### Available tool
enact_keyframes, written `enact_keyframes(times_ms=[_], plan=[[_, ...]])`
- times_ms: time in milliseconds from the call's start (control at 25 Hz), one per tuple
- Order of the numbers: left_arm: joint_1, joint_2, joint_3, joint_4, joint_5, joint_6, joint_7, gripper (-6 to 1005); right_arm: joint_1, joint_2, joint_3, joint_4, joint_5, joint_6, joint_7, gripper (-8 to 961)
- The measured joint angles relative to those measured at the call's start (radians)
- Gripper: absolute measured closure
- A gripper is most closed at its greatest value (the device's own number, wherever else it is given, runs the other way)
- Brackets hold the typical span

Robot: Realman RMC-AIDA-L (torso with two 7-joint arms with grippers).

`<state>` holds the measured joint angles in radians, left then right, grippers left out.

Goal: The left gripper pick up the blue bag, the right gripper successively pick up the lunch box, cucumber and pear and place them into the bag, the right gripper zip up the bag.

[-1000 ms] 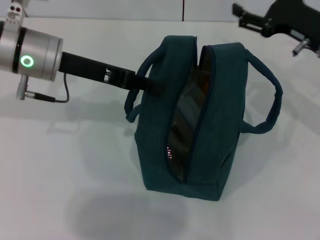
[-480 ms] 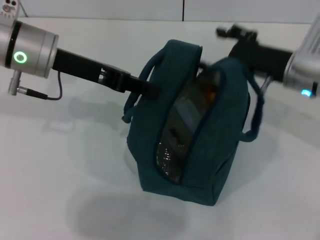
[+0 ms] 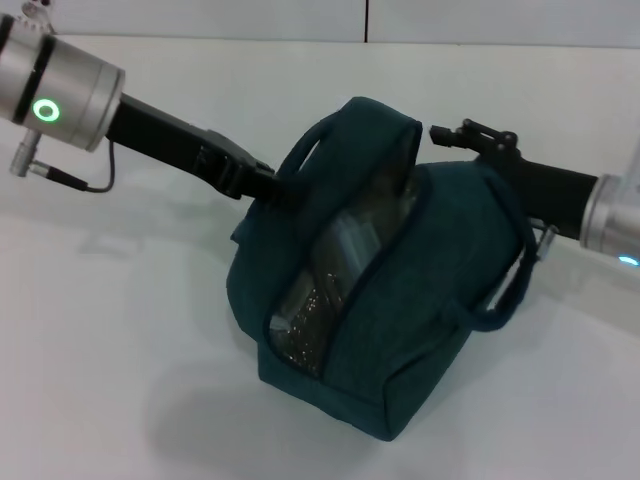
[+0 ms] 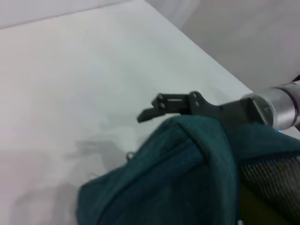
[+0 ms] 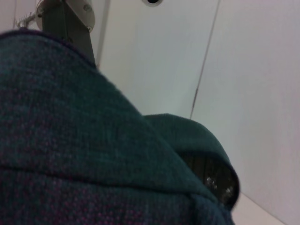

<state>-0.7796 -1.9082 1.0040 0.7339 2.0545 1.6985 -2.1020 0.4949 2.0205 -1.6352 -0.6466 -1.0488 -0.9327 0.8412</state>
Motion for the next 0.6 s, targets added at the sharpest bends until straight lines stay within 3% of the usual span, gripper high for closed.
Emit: enact_keyframes(times_ms=[360,600], plan=[[0.012,0.008,-0.092,0.046,0.000,-0.007,0.044,925,-0.166,-0.004,-0.005,-0.118,0.001,-0.015,0.034,73],[0.001,0.005,-0.108,0.043,0.001,-0.008,0.066,925,-0.233,-0.007,0.006,-0.121,-0.004,-0.164,0.076,75]])
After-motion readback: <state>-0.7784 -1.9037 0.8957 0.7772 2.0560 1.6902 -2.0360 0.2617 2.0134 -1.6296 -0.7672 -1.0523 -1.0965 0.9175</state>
